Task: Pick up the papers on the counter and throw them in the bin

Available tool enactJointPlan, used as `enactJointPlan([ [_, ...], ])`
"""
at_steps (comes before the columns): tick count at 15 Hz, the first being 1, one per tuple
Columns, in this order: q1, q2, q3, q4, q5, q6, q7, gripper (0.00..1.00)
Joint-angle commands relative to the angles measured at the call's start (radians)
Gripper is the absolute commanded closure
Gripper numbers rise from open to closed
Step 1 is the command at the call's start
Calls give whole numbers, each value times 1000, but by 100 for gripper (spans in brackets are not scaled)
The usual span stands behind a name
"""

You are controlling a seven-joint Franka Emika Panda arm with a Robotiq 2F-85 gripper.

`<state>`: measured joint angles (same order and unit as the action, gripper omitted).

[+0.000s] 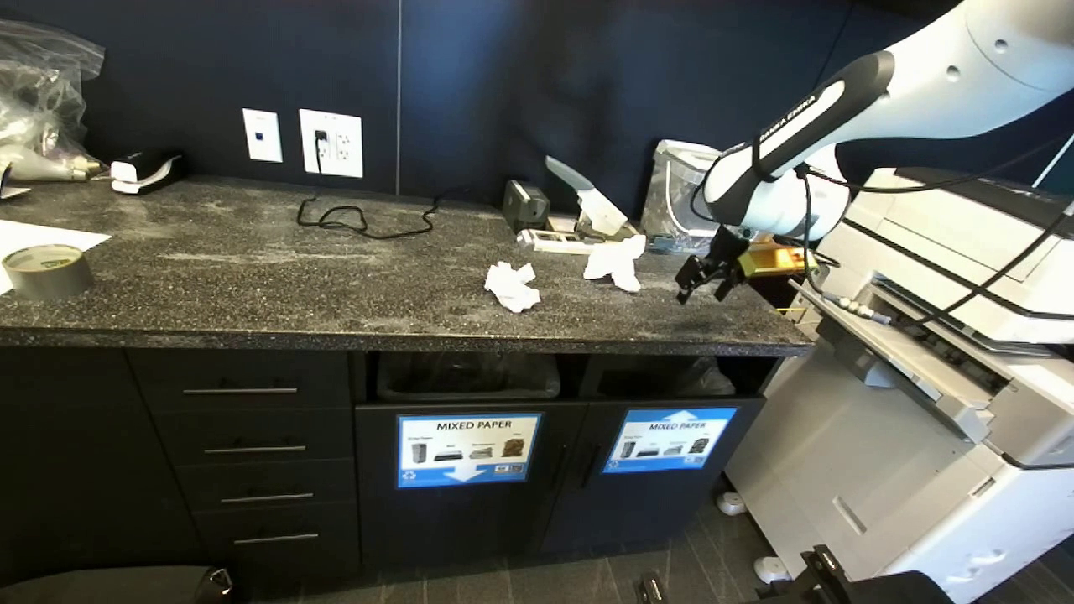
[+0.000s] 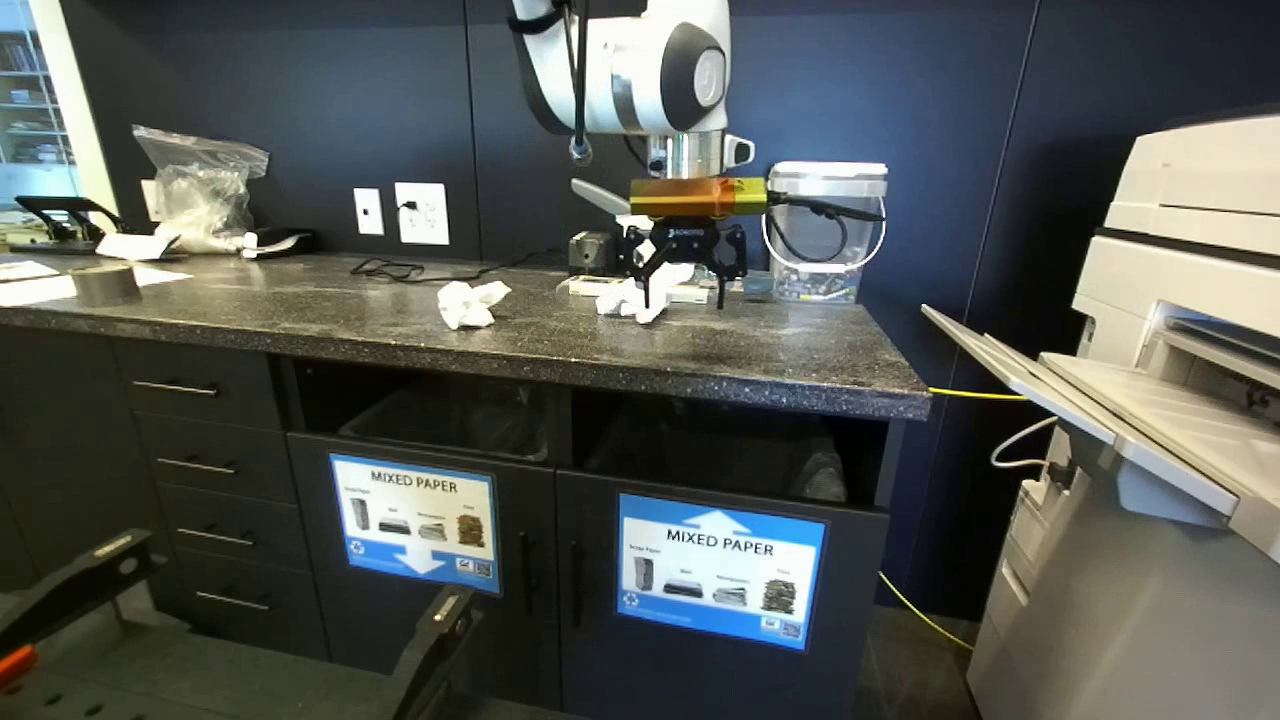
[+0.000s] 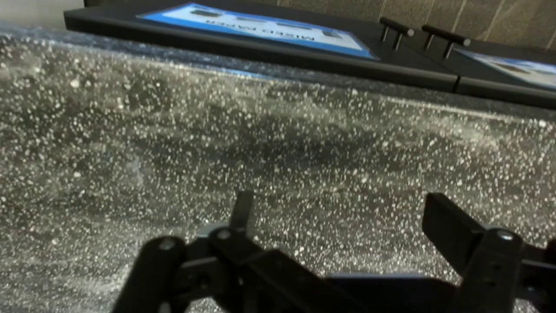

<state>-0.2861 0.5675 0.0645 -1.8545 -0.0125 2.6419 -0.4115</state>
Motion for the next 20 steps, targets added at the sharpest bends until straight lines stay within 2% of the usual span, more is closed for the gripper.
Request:
enactJointPlan([
  [1, -20, 56, 47, 105, 76, 1, -45, 0],
  [2, -35, 75, 61, 142, 101, -9, -57, 0],
  [6, -25, 138, 92, 236, 158, 5, -30, 0],
  [7, -8, 157, 88, 261, 159, 11, -10, 0],
  [12, -8, 269, 98, 451, 199, -47, 45, 0],
  [13, 21, 289, 88, 466, 191, -30, 82, 0],
  [15, 15, 331, 95, 547, 208, -73, 118, 0],
  [17, 54, 361, 86, 583, 202, -70, 174, 0],
  [18, 45, 383, 92, 631, 209, -100, 182, 0],
  [20, 87, 415, 79, 668, 203, -90, 244, 0],
])
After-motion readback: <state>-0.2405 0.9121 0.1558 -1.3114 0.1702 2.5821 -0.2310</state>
